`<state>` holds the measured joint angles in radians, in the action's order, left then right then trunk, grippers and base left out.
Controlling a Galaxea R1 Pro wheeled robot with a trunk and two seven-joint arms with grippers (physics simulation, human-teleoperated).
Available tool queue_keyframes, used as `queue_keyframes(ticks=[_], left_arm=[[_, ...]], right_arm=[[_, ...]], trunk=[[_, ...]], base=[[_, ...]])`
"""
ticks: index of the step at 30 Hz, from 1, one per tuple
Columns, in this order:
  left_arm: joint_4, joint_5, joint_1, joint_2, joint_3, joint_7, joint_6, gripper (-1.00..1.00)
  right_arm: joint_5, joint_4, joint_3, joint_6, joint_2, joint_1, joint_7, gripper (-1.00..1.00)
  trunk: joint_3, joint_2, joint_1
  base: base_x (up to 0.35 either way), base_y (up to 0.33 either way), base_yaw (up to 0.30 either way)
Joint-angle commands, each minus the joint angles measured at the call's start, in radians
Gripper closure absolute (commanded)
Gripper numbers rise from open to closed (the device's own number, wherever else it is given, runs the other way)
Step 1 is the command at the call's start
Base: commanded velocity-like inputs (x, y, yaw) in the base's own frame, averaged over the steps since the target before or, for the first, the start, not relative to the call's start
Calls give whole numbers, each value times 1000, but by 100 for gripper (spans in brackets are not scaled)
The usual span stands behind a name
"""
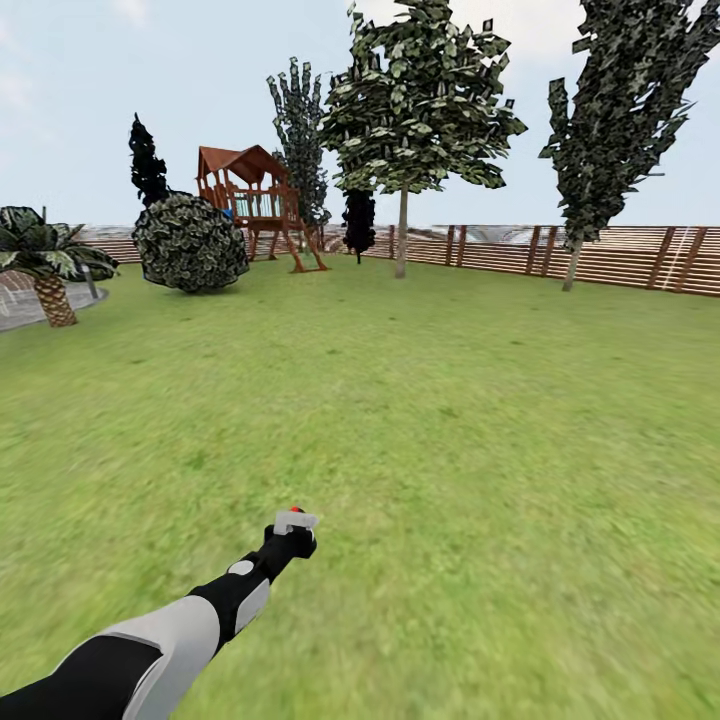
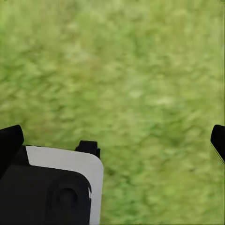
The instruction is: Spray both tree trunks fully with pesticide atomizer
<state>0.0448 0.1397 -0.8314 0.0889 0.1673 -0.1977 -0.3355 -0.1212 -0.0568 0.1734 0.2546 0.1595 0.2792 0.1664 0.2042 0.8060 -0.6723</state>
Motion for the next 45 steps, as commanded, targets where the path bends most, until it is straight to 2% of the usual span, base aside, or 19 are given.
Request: queue_keyframes(ticks=[1, 17, 45], left_arm=[[0, -2, 0, 0, 0, 4, 0, 100], [0, -3, 0, 7, 0, 4, 0, 100], [-1, -3, 0, 14, 0, 4, 1, 100]], right_arm=[[0, 0, 0, 0, 0, 0, 0, -100], [0, 0, 0, 0, 0, 0, 0, -100], [2, 0, 0, 2, 0, 0, 0, -100]], trunk=[[0, 0, 0], [0, 0, 0], [1, 0, 0]], base=[[350, 0, 0], [350, -4, 0], [350, -91, -25]])
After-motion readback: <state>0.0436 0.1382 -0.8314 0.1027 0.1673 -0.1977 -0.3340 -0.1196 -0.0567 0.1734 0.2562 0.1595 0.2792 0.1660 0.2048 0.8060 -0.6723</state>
